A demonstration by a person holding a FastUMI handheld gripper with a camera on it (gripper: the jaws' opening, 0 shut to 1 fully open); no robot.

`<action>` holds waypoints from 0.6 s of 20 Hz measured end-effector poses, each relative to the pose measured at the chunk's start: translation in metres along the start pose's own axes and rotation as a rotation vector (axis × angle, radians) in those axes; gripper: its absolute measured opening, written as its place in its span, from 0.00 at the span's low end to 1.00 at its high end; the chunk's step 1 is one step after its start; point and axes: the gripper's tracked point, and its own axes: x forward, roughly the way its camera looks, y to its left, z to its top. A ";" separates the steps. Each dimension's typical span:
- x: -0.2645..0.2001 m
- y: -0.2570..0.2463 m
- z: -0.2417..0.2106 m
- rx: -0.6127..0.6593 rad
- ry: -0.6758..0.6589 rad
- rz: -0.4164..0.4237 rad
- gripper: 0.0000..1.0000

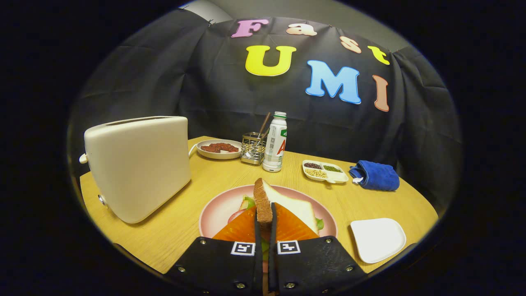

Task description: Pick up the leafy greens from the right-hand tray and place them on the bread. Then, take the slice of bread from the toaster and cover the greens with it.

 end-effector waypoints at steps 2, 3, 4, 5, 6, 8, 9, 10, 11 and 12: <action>0.002 0.003 -0.005 0.040 0.034 0.026 0.05; 0.003 0.006 -0.008 0.054 0.049 0.038 0.06; 0.003 0.006 -0.007 0.057 0.053 0.042 0.06; 0.003 0.005 -0.007 0.055 0.051 0.041 0.05; 0.004 0.005 -0.006 0.048 0.048 0.036 0.05; 0.004 0.007 -0.006 0.034 0.051 0.033 0.06; 0.003 0.006 -0.007 0.033 0.051 0.030 0.12; 0.005 0.006 -0.006 0.033 0.049 0.031 0.12; 0.003 0.008 -0.005 0.034 0.043 0.039 0.16; -0.002 0.015 -0.001 0.038 0.031 0.070 0.16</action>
